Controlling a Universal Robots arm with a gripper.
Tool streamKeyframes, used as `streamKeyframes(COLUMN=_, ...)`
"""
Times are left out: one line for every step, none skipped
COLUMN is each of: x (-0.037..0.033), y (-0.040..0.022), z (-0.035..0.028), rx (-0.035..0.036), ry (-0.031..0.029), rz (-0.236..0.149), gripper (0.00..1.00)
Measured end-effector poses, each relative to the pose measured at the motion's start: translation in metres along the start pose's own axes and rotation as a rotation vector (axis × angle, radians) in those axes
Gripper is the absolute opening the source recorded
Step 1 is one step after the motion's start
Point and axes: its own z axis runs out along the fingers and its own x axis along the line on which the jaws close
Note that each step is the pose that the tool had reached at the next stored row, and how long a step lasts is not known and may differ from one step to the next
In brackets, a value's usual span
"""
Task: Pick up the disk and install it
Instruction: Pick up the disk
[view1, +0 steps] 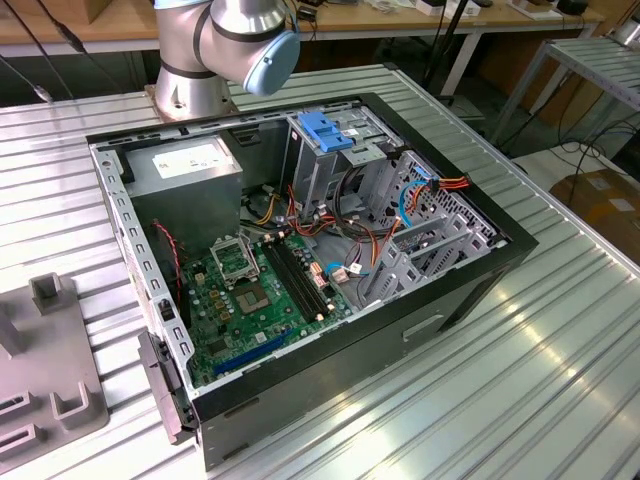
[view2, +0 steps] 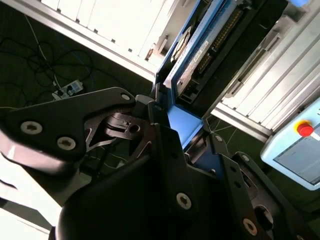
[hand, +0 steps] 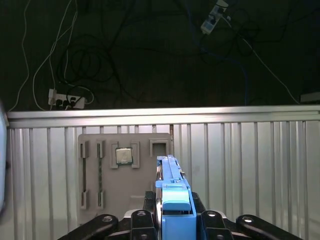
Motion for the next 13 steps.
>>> streamKeyframes(x=0.0000, y=0.0000, z=-0.0017, rx=0.0000, ry=0.0000, rz=0.000, gripper=0.37)
streamKeyframes(x=-0.0001, y=0.0000, z=-0.0039, rx=0.0000, ry=-0.0001, rz=0.000, gripper=0.37)
streamKeyframes(x=-0.0002, y=0.0000, z=-0.0058, rx=-0.0001, ry=-0.0001, rz=0.000, gripper=0.37)
streamKeyframes(x=-0.0003, y=0.0000, z=-0.0092, rx=-0.0001, ry=-0.0002, rz=0.000, gripper=0.37)
streamKeyframes(x=-0.0003, y=0.0001, z=-0.0109, rx=-0.0001, ry=-0.0002, rz=0.000, gripper=0.37)
streamKeyframes(x=-0.0003, y=0.0001, z=-0.0127, rx=-0.0001, ry=-0.0003, rz=0.000, gripper=0.37)
streamKeyframes(x=-0.0004, y=0.0001, z=-0.0147, rx=-0.0001, ry=-0.0002, rz=0.000, gripper=0.37)
streamKeyframes(x=-0.0004, y=0.0001, z=-0.0163, rx=0.0000, ry=-0.0003, rz=0.000, gripper=0.37)
streamKeyframes(x=-0.0005, y=0.0001, z=-0.0178, rx=0.0000, ry=-0.0003, rz=0.000, gripper=0.37)
streamKeyframes(x=-0.0005, y=0.0001, z=-0.0189, rx=0.0000, ry=-0.0003, rz=0.000, gripper=0.37)
streamKeyframes(x=-0.0005, y=0.0002, z=-0.0191, rx=0.0000, ry=-0.0004, rz=0.000, gripper=0.37)
streamKeyframes(x=-0.0005, y=0.0001, z=-0.0191, rx=0.0001, ry=-0.0004, rz=0.000, gripper=0.37)
streamKeyframes(x=-0.0005, y=0.0001, z=-0.0191, rx=0.0001, ry=-0.0005, rz=0.000, gripper=0.37)
